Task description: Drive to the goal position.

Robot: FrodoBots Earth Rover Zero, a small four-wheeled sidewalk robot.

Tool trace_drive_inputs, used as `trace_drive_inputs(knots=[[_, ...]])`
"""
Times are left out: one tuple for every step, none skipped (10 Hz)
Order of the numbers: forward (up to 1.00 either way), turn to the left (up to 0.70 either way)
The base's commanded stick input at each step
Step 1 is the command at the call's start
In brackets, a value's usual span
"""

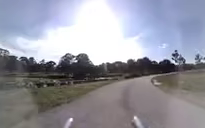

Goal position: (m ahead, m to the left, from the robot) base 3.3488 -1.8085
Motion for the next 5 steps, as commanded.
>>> trace_drive_inputs(knots=[[0.70,0.00],[0.70,0.00],[0.70,0.00],[0.70,0.00],[0.70,0.00]])
